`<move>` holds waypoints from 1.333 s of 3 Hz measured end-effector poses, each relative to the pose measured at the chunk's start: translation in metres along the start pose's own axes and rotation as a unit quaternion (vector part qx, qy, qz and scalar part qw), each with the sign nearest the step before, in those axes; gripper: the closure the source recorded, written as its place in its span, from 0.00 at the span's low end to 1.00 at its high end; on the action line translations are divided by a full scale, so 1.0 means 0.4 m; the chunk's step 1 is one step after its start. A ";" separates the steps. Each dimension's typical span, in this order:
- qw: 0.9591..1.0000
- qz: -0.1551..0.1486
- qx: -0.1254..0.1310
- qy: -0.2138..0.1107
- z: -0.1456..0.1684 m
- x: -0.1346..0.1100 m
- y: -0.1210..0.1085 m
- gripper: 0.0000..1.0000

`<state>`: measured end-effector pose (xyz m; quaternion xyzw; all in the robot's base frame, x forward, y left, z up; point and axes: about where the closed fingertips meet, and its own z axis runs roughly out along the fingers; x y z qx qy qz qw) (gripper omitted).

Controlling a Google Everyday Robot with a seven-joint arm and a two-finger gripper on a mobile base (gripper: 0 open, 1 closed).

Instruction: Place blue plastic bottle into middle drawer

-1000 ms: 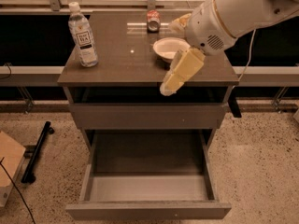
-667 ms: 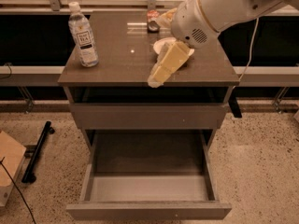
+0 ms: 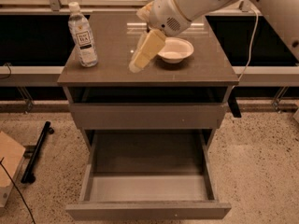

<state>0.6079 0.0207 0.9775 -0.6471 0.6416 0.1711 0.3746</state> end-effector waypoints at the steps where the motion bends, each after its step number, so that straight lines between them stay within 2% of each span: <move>1: 1.000 -0.002 -0.006 -0.001 0.036 -0.016 -0.049 0.00; 3: 0.999 -0.012 -0.029 0.004 0.117 -0.053 -0.129 0.00; 4: 0.999 -0.015 -0.038 -0.018 0.162 -0.097 -0.167 0.00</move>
Offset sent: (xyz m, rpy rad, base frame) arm 0.0702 0.0405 0.0040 -0.0307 0.0167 0.0485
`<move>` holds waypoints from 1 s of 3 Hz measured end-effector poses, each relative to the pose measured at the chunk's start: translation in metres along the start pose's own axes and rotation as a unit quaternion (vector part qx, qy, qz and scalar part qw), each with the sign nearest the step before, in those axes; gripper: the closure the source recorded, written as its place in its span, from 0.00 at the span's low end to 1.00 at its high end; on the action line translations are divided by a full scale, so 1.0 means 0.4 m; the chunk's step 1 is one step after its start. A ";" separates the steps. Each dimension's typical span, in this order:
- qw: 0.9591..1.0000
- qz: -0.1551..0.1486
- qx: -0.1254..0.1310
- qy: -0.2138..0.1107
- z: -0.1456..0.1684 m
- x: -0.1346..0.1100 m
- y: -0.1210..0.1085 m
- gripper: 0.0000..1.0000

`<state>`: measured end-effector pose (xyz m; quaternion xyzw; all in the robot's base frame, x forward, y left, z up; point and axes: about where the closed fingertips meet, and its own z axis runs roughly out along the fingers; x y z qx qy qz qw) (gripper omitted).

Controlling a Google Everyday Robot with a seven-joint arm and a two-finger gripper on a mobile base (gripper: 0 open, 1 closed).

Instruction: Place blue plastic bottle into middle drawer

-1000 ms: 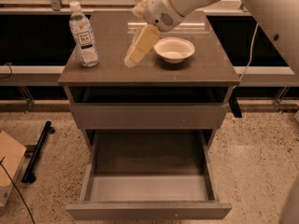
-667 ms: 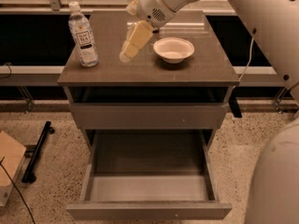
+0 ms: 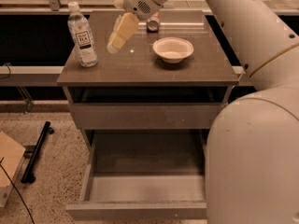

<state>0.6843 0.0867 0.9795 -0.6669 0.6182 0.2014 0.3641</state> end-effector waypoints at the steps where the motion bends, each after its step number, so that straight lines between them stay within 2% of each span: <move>1: 1.000 0.000 0.000 0.000 0.000 0.000 0.000 0.00; 3: 0.999 0.011 0.031 -0.014 0.072 -0.005 -0.048 0.00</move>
Offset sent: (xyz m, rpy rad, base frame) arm 0.0203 0.0161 -0.0113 0.0215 -0.0376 -0.0835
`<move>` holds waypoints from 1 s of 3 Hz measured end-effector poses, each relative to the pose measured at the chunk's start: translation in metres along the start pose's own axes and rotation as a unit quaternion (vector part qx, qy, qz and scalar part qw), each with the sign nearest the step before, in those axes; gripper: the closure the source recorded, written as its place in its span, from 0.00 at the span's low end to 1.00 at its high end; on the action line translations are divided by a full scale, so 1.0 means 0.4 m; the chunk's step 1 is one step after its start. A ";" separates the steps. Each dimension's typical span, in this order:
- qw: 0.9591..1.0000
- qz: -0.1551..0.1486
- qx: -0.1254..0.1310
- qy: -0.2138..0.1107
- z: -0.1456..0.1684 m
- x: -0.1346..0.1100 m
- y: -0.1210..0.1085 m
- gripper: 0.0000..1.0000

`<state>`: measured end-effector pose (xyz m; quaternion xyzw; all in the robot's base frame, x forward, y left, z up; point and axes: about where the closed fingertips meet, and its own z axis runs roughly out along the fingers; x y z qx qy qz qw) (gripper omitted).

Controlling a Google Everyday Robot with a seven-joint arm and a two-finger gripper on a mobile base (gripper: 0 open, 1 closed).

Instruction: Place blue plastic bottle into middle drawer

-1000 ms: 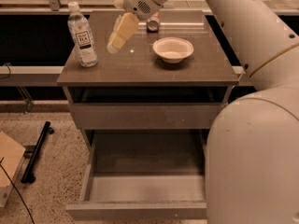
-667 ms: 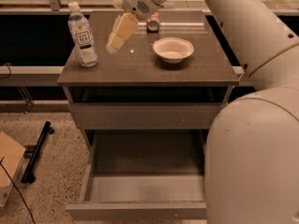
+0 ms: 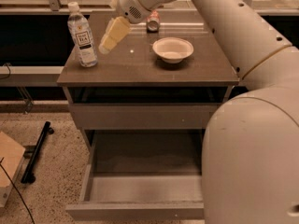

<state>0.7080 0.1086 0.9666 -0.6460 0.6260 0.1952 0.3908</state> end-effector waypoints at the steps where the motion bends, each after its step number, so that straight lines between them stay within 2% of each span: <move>1: 1.000 0.013 0.012 -0.022 0.060 0.004 -0.032 0.00; 3: 0.995 0.061 0.022 -0.080 0.190 0.014 -0.089 0.00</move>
Offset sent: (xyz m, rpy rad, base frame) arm 0.0592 0.0466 -0.0427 0.2139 0.0371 -0.0953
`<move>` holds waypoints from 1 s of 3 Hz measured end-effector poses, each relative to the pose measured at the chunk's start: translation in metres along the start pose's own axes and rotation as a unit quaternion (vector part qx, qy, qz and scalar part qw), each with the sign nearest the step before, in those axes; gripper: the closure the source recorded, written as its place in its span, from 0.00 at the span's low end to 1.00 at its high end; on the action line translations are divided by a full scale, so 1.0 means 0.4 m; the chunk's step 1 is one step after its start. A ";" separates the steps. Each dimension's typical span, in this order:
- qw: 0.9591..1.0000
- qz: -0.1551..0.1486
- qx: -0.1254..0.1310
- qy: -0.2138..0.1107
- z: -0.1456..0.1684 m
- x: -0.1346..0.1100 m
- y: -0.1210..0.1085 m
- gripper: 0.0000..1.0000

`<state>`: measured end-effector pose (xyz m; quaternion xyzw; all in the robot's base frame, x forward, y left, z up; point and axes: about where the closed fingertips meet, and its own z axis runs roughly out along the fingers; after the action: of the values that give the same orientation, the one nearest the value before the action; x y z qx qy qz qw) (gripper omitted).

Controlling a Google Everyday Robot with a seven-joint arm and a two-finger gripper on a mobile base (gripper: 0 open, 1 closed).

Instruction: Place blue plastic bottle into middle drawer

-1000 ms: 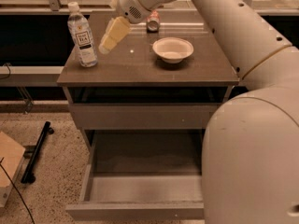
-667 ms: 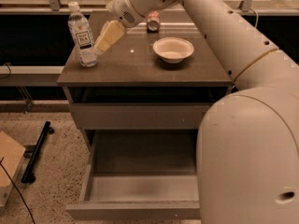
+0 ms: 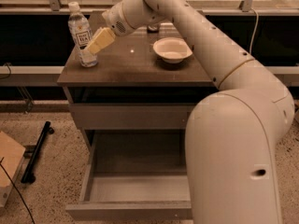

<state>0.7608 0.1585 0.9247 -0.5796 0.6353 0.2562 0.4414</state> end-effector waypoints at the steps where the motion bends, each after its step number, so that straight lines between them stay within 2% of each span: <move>1: 1.000 0.016 -0.004 -0.026 0.054 -0.001 -0.019 0.00; 3: 0.998 0.029 -0.029 -0.053 0.140 -0.011 -0.018 0.41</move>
Offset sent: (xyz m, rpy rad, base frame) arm 0.0326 0.0512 -0.0217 0.1316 0.0626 0.0325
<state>0.7824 0.2063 0.9031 -0.5594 0.6198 0.3174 0.4497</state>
